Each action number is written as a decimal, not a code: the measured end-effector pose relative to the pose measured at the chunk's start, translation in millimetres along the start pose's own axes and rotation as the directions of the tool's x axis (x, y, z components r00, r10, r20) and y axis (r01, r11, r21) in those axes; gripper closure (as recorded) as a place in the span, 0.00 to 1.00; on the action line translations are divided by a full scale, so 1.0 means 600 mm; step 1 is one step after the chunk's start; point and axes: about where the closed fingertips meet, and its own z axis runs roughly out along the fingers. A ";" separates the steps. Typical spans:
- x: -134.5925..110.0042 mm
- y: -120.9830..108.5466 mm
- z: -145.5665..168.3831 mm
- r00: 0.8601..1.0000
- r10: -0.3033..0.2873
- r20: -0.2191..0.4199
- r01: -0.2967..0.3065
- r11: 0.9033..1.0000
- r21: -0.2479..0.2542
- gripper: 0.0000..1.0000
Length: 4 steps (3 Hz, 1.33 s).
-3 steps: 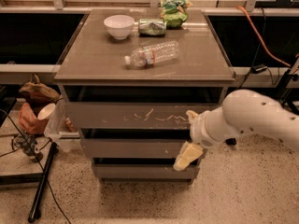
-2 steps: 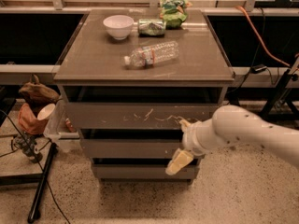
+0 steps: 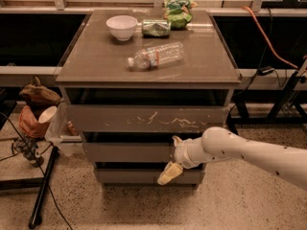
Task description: Open middle drawer
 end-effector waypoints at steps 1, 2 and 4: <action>-0.001 0.000 -0.001 1.000 -0.001 0.000 0.001 1.000 0.001 0.00; 0.004 -0.010 0.031 0.999 -0.003 0.042 0.002 1.000 0.011 0.00; 0.001 -0.062 0.096 0.987 0.005 0.160 -0.014 0.998 0.056 0.00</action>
Offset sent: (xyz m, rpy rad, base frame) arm 0.0280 0.0153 -0.0397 0.0969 -0.0659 -0.0147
